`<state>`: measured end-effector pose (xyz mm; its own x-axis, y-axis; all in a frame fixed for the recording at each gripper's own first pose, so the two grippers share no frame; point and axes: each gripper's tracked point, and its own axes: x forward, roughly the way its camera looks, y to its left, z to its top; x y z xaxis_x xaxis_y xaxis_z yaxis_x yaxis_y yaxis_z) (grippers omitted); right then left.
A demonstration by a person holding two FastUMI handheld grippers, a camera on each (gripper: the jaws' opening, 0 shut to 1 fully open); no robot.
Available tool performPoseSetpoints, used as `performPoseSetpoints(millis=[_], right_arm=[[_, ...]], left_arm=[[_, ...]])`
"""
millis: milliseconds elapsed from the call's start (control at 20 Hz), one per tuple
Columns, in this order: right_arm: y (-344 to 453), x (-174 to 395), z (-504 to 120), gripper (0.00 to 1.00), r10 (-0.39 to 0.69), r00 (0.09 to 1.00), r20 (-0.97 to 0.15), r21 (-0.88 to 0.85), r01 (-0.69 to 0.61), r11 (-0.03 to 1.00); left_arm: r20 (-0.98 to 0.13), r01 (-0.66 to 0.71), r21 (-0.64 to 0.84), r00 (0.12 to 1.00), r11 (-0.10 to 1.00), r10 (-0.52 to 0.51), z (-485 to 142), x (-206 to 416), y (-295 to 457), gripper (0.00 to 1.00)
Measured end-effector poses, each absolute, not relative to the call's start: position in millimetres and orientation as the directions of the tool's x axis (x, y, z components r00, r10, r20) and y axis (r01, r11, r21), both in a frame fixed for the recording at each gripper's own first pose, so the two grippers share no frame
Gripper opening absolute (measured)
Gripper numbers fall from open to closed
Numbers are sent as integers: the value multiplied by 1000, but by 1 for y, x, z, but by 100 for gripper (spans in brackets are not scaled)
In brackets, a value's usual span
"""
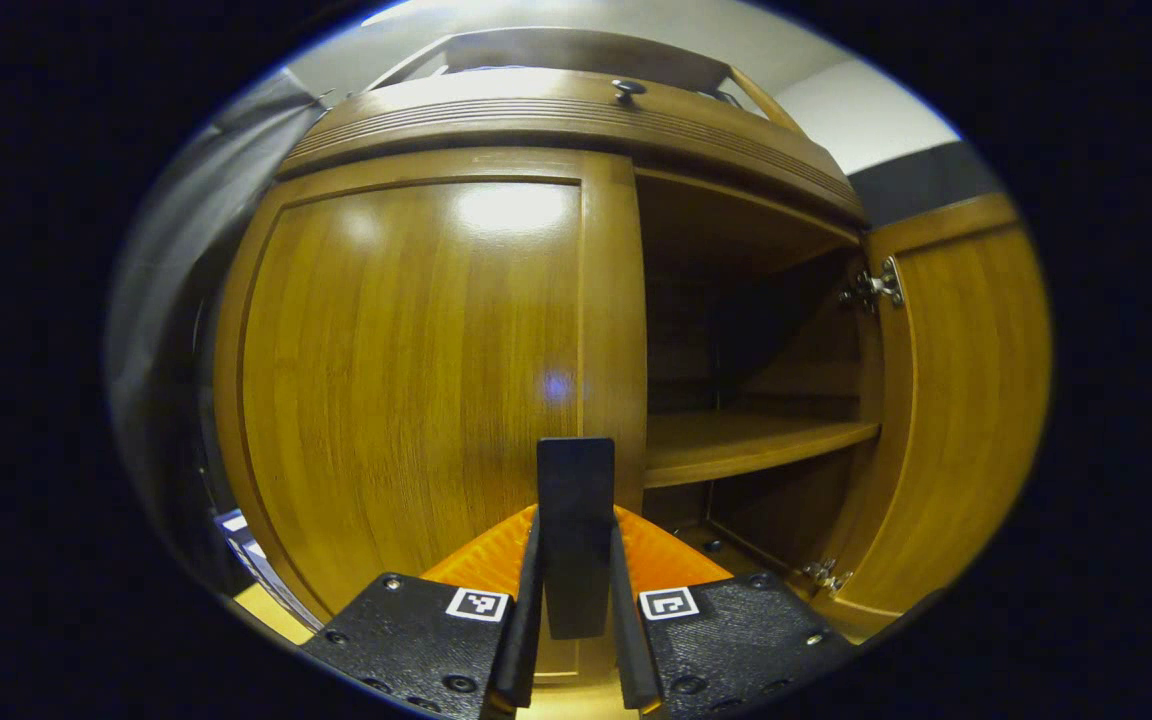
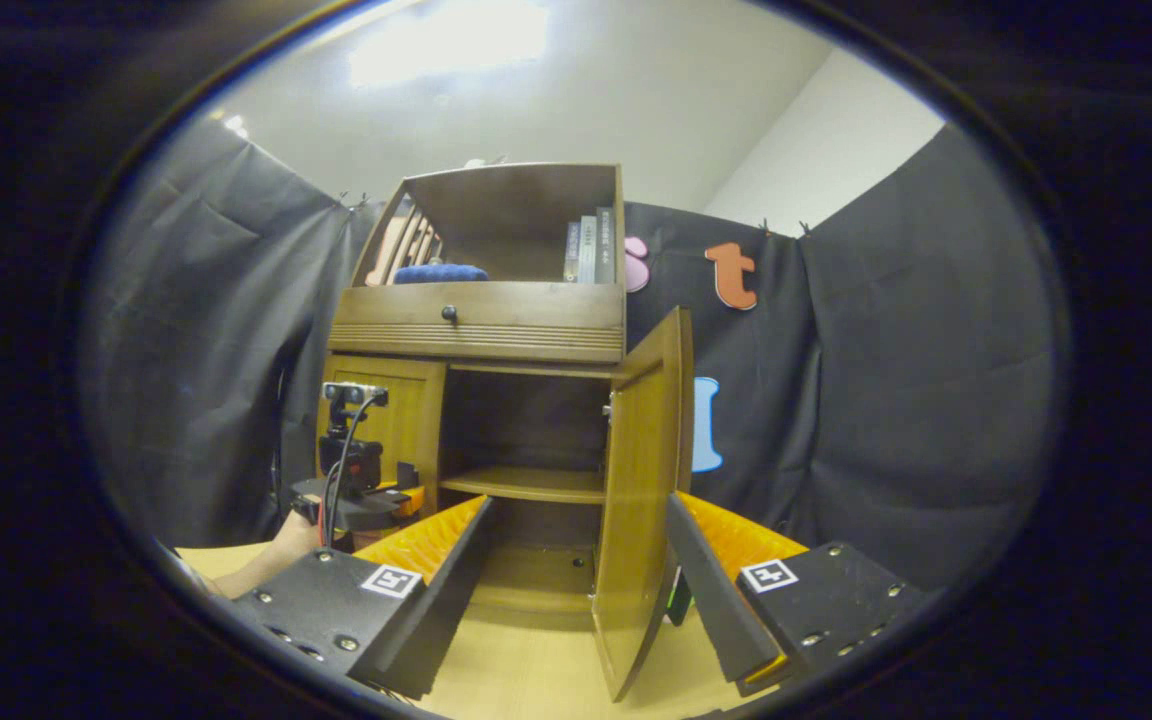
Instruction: Open the right door of the double-door shoe cabinet with the right hand, and open the left door with the left hand.
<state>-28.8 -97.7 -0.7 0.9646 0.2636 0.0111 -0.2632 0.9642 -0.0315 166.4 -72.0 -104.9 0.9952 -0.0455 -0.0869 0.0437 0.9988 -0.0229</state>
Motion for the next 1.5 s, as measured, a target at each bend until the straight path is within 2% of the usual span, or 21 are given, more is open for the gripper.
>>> performPoseSetpoints(millis=[50,150,200,300,400,450,500,650,700,750,800,900,1050,1150,1500], right_arm=[[-91,-31,0,100,272,962,10,-24,-271,962],[-84,-32,-1,98,284,959,5,0,-284,959],[-82,-31,-3,100,289,957,2,11,-289,957],[-80,-35,-5,100,291,957,-6,24,-291,957],[-84,-39,-4,97,273,962,2,36,-273,961],[-85,-39,-3,97,269,963,2,43,-268,962],[-83,-38,-5,97,268,963,-4,51,-267,962],[-80,-38,1,100,262,965,7,64,-262,963],[-78,-39,0,97,263,965,8,65,-263,963],[-77,-40,0,100,262,965,12,67,-263,963],[-74,-43,1,97,264,964,14,68,-265,962],[-72,-50,2,100,271,962,19,66,-272,960],[-75,-57,4,100,269,963,22,63,-270,961],[-76,-60,7,100,266,964,28,67,-267,961],[-68,-65,-3,100,276,961,2,56,-276,960]], left_arm=[[-98,44,-2,994,999,-44,-108,165,-72,31],[-90,64,15,994,998,-63,-107,163,-73,31],[-96,80,2,992,997,-79,-107,161,-74,31],[-108,137,-26,984,990,-139,-102,158,-77,29],[-119,189,-65,973,980,-196,-95,152,-80,31],[-131,211,-72,967,975,-219,-92,146,-79,29],[-125,230,-78,963,970,-239,-86,142,-79,31],[-162,268,-80,947,960,-277,-76,129,-74,30],[-169,274,-80,944,958,-284,-73,126,-70,31],[-168,278,-82,943,957,-288,-70,121,-68,31],[-173,282,-76,941,956,-291,-70,114,-66,31],[-174,286,-67,940,956,-293,-67,91,-58,31],[-195,297,-64,933,953,-303,-66,75,-50,29],[-199,301,-68,930,951,-308,-66,68,-46,31],[-180,292,-83,936,953,-303,-60,40,-22,30]])
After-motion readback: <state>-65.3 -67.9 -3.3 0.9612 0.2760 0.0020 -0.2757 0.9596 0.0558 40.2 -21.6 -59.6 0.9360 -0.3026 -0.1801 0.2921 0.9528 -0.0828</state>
